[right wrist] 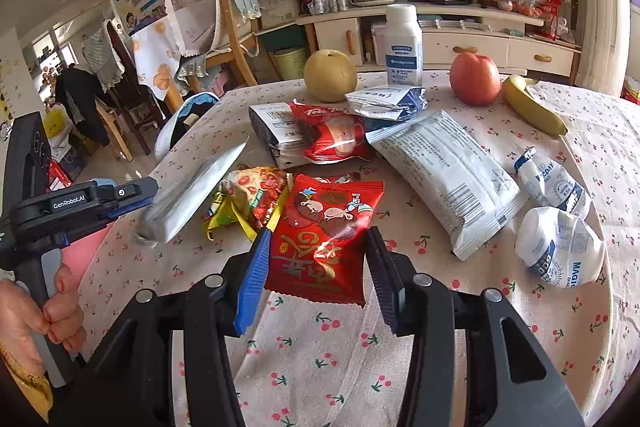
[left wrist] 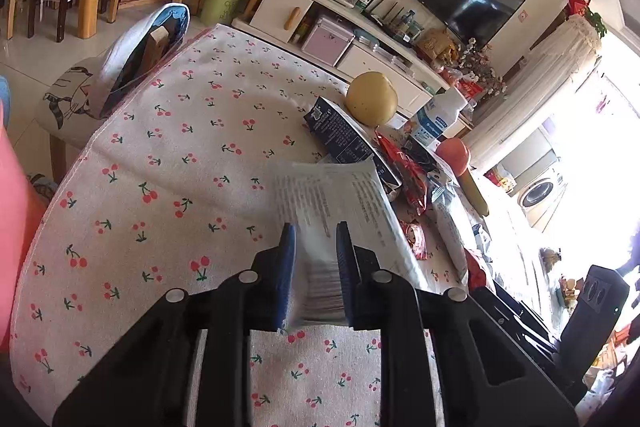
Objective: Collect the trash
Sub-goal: 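Lift the white paper bag with the left gripper toward the pink bin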
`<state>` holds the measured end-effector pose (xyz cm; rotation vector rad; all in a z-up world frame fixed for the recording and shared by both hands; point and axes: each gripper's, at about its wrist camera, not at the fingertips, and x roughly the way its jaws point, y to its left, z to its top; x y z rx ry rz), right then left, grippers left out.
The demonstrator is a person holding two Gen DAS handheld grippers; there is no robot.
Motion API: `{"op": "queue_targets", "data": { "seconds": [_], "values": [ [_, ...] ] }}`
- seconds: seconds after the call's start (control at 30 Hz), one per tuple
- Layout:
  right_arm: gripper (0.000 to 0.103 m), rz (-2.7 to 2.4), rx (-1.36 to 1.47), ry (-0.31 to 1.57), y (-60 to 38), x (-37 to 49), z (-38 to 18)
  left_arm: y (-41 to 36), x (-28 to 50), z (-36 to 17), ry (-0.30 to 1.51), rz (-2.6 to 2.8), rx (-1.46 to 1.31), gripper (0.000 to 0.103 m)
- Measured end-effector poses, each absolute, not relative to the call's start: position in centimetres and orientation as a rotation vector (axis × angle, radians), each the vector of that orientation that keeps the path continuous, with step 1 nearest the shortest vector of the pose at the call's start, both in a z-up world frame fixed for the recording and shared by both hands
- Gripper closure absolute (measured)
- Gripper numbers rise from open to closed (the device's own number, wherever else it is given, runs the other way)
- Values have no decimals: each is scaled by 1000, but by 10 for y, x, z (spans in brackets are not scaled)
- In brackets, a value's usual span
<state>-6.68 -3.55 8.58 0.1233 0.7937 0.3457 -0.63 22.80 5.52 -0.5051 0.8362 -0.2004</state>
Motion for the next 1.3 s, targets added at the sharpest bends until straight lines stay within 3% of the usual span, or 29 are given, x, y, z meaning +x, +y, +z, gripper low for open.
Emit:
{"op": "queue_targets", "data": {
  "seconds": [0.13,0.17,0.23,0.27,0.3,0.43,0.87,0.93,1.0,1.13,1.2,1.3],
  "values": [
    [54,333,121,813,-30,-69,80,235,-5,47,885,-215,-525,79],
    [54,327,121,819,-29,-69,78,236,-5,46,894,-237,-541,72],
    [54,318,112,816,-28,-70,77,231,-6,47,891,-242,-520,47],
    [54,320,112,811,-29,-70,78,228,-7,48,890,-233,-506,27],
    [54,322,113,809,-29,-71,78,223,-7,49,888,-226,-496,21],
    [54,328,113,821,-30,-71,73,206,2,43,904,-198,-475,12],
    [54,396,139,863,-33,-51,63,162,35,12,1014,-105,-344,8],
    [54,404,143,871,-31,-50,62,155,36,10,1021,-99,-284,9],
    [54,408,135,879,-29,-49,61,155,34,10,1012,-94,-268,16],
    [54,415,117,886,-24,-51,60,162,30,13,1012,-126,-306,51],
    [54,415,112,884,-24,-52,61,166,27,16,1011,-120,-308,78],
    [54,411,108,879,-24,-55,62,178,22,19,1006,-121,-356,85]
  ]
}}
